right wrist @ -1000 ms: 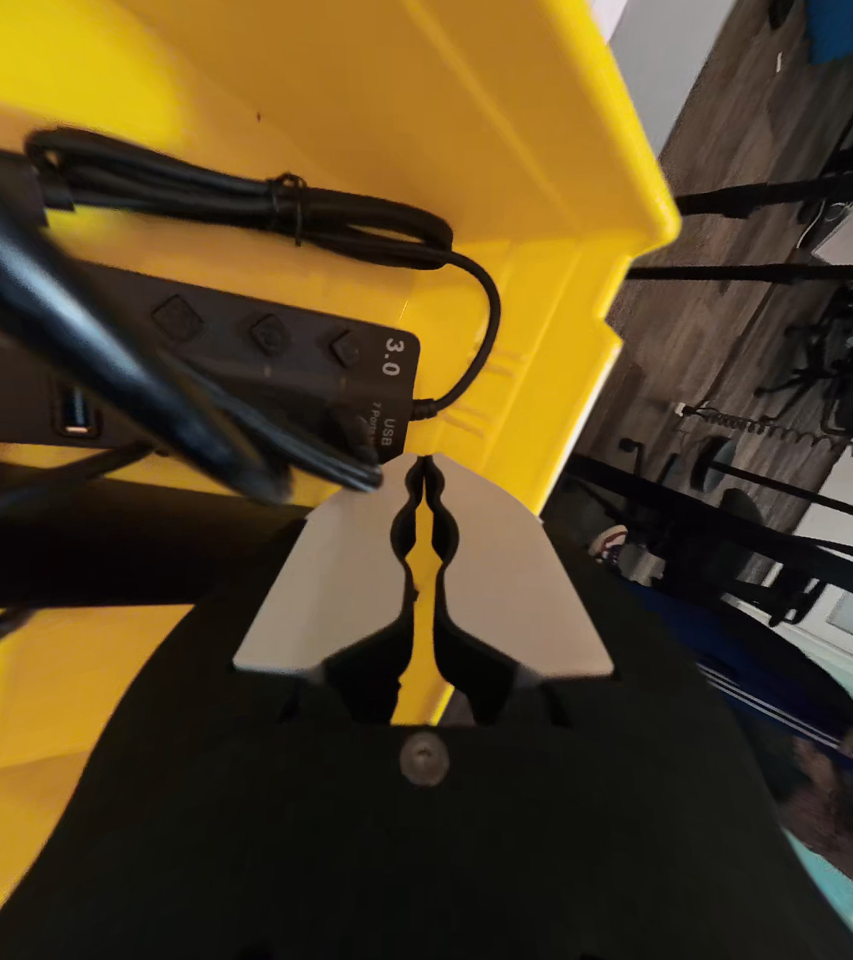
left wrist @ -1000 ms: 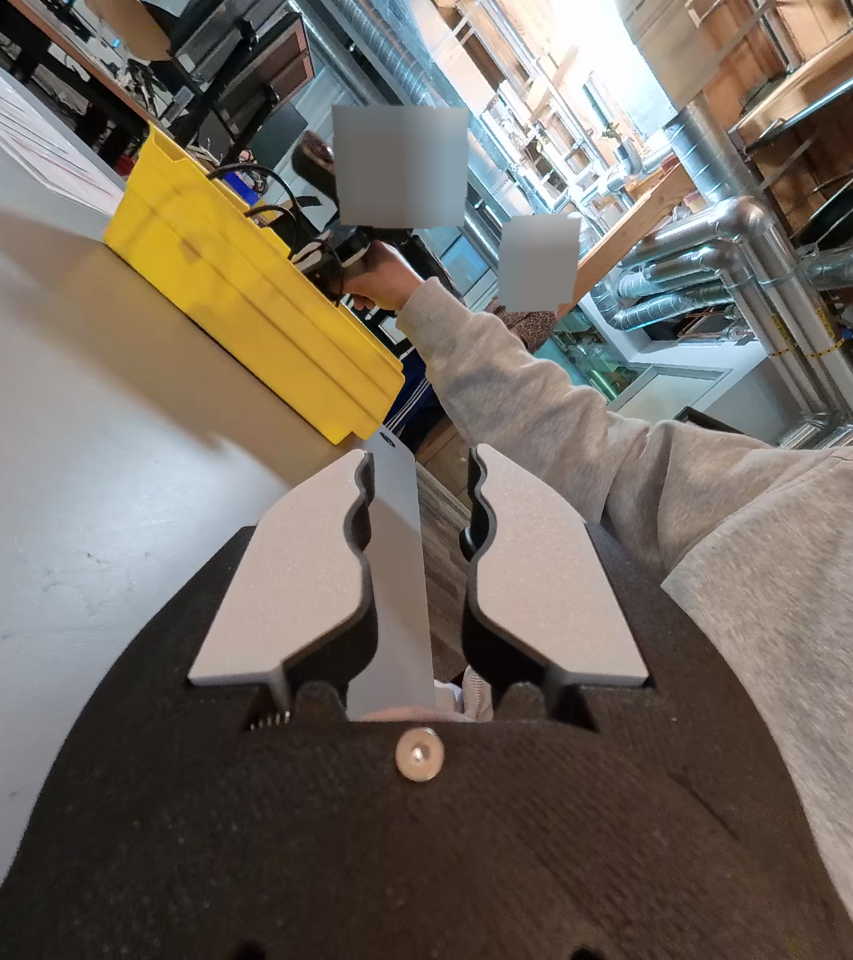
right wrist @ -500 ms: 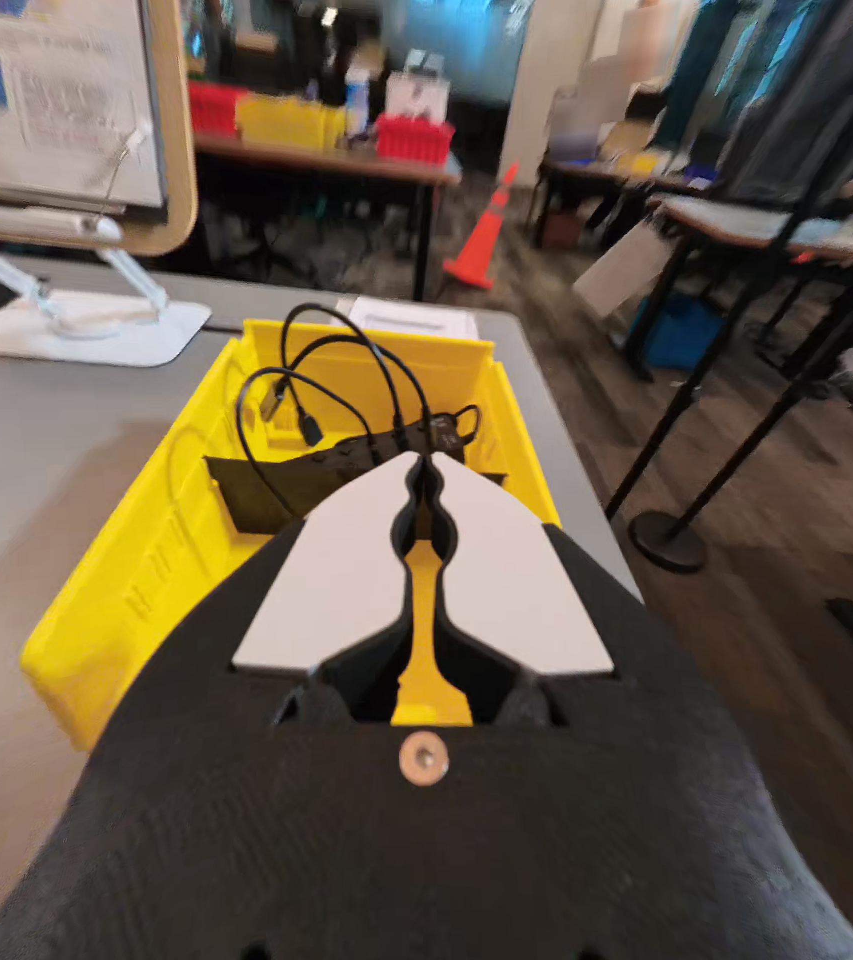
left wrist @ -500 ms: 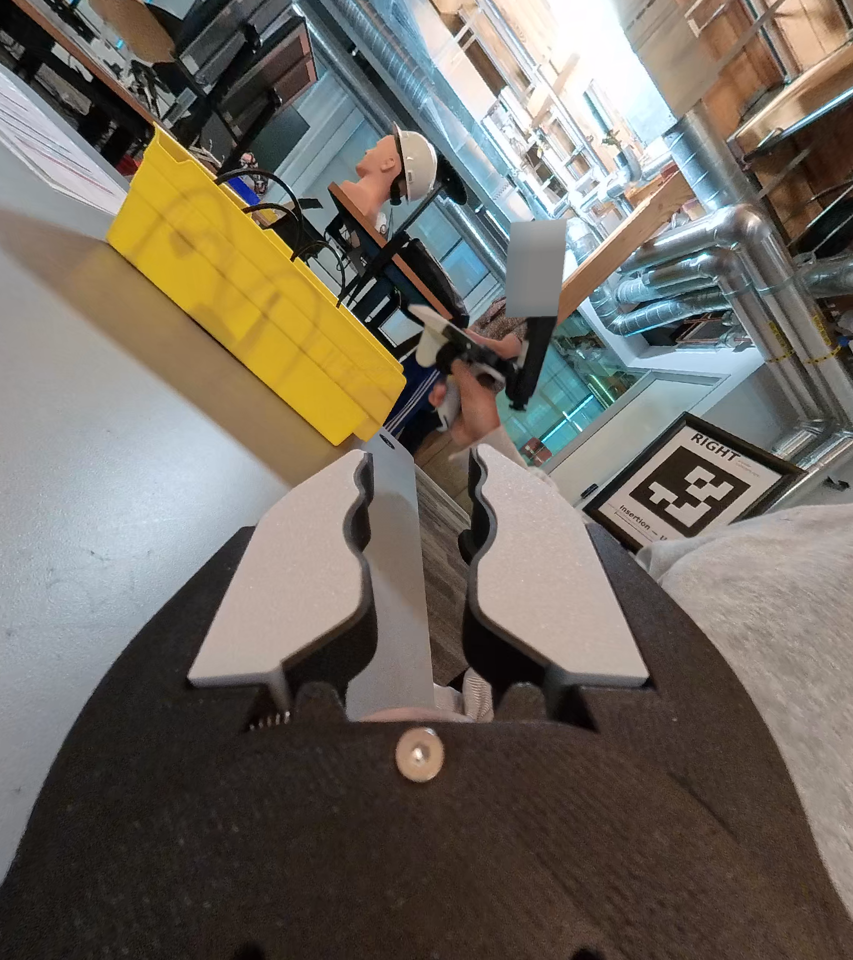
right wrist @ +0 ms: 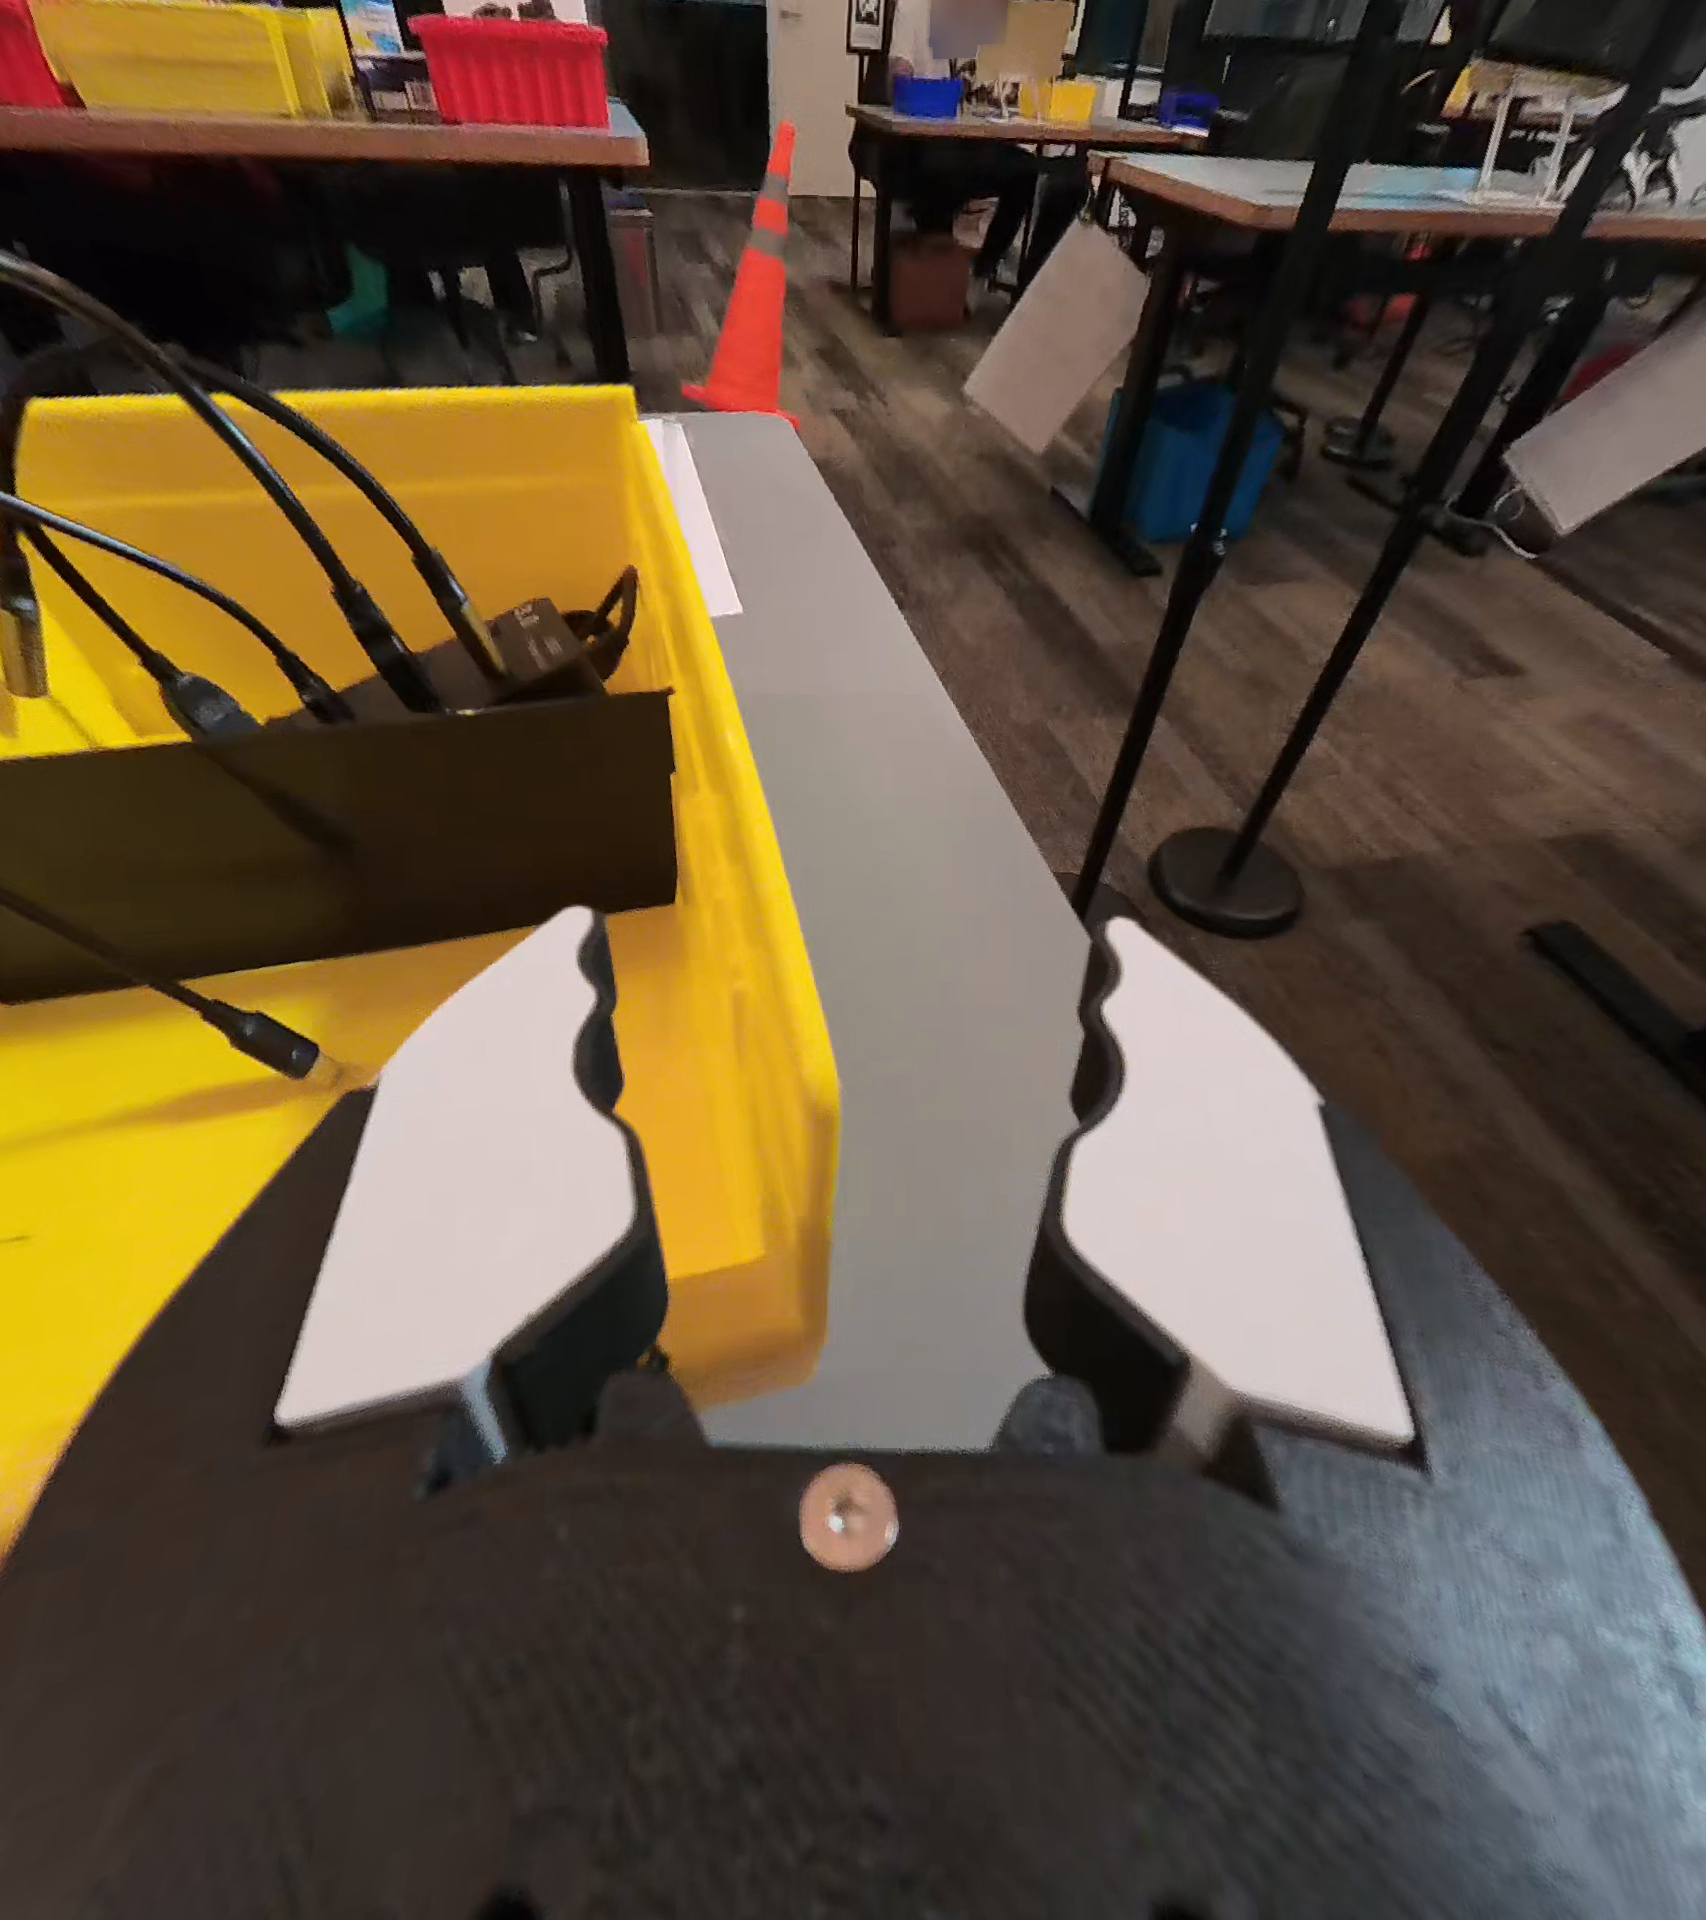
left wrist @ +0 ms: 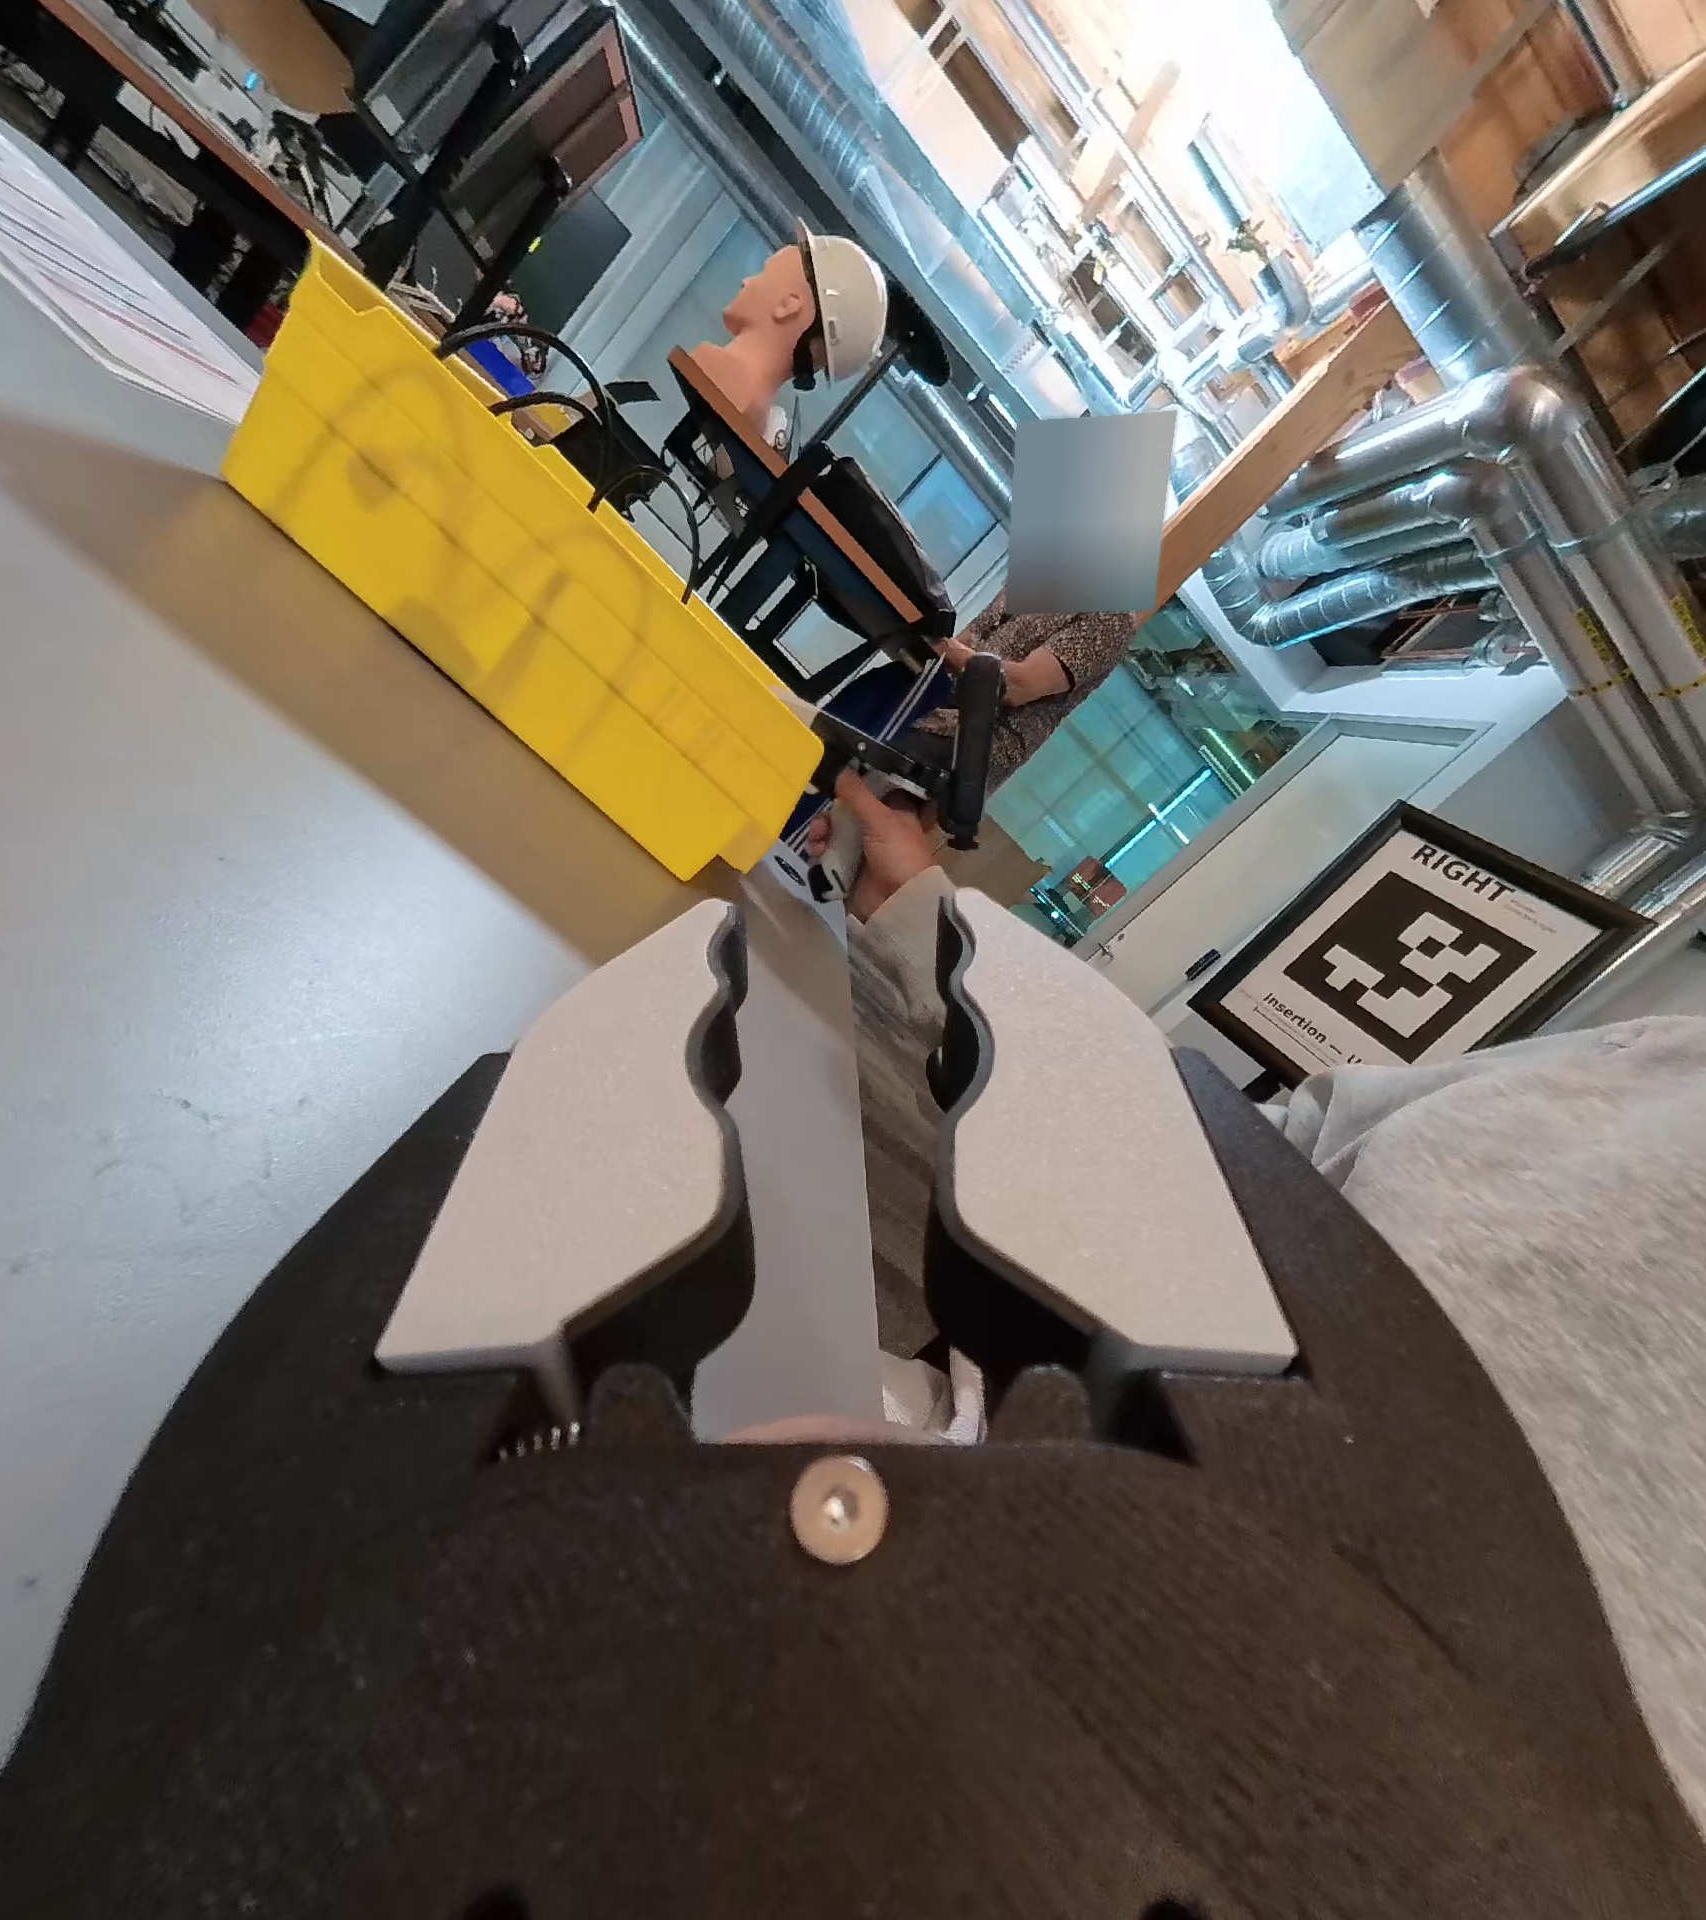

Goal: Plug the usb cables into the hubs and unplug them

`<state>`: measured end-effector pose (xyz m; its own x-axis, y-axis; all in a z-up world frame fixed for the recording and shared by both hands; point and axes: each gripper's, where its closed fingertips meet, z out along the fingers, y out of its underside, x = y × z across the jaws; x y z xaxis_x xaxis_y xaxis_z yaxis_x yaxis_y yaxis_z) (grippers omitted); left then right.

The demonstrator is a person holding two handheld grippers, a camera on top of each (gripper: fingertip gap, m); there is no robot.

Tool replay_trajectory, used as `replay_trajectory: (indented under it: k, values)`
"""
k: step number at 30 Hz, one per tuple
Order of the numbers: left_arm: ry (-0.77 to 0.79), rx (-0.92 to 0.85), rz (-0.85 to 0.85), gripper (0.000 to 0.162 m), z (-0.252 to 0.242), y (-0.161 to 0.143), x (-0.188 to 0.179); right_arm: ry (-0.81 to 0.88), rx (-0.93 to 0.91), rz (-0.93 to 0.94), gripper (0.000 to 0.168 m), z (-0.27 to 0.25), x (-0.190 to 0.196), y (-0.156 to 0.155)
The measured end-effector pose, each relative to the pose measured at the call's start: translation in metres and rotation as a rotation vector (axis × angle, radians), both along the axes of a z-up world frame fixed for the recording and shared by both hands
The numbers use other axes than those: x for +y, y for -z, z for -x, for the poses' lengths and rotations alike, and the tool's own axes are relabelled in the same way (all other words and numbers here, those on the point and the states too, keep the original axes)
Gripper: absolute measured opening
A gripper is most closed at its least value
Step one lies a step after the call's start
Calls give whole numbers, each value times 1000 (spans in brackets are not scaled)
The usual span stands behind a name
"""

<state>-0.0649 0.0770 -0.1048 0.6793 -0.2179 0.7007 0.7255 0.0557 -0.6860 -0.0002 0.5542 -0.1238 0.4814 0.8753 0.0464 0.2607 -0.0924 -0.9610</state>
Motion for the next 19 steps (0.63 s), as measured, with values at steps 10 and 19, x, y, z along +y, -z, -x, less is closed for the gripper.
replay_trajectory:
  k: [10, 19]
  values:
    - [-73, 17, -9, 33, 5, -2, -1, -53, -149, 95, 84, 23, 13, 32]
    - [-77, 13, 0, 33, 6, -1, 0, -80, -199, 83, 53, 26, 9, 38]
